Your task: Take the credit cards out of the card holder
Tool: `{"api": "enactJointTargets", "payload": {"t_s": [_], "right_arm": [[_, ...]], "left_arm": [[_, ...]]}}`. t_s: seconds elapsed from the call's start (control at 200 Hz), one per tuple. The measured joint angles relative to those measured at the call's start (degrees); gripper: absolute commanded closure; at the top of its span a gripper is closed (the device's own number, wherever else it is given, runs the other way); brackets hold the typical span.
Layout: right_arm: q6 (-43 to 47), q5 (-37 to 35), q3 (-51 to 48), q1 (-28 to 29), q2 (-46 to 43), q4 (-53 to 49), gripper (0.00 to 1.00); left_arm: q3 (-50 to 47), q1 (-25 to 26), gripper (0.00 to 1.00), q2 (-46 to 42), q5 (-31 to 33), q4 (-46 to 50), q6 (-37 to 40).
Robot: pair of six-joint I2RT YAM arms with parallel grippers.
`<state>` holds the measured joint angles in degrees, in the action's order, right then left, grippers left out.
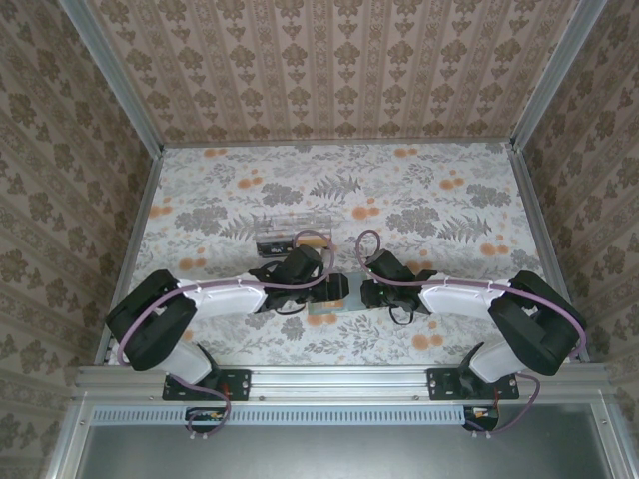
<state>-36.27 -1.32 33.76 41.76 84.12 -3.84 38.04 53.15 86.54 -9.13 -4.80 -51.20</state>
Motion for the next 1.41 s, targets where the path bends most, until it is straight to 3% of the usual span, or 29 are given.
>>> {"api": "enactJointTargets", "payload": {"t_s": [0.15,0.315,0.84,1.065,1.175,1.405], "right_arm": [[0.00,0.00,0.00,0.00,0.00,-0.02,0.80],[0.00,0.00,0.00,0.04,0.00,-0.02,0.80],[-0.57,-2.75,-0.02,0.39,-1.40,-1.40,0.76],[-1.07,-7.72,-1.29,0.39,-12.90,-4.48,0.71],[-1.03,-7.58,-1.31,0.39,-17.09,-4.15,0.71],[-1.33,0.48,-1.29,0.39,-13.92,1.16,0.74]], "left_arm": [[0.00,0.13,0.14,0.39,-1.14,-1.31,0.00],[0.24,0.22,0.00,0.39,-1.86,-1.92,0.15],[0.52,0.46,0.00,-1.01,-1.97,-0.15,0.76],[0.17,-1.20,0.00,-8.24,-0.81,2.84,1.97],[-0.92,-2.60,0.09,-10.19,-0.24,2.86,2.34],[-3.65,-3.10,0.48,-8.68,-0.20,2.47,2.23]]}}
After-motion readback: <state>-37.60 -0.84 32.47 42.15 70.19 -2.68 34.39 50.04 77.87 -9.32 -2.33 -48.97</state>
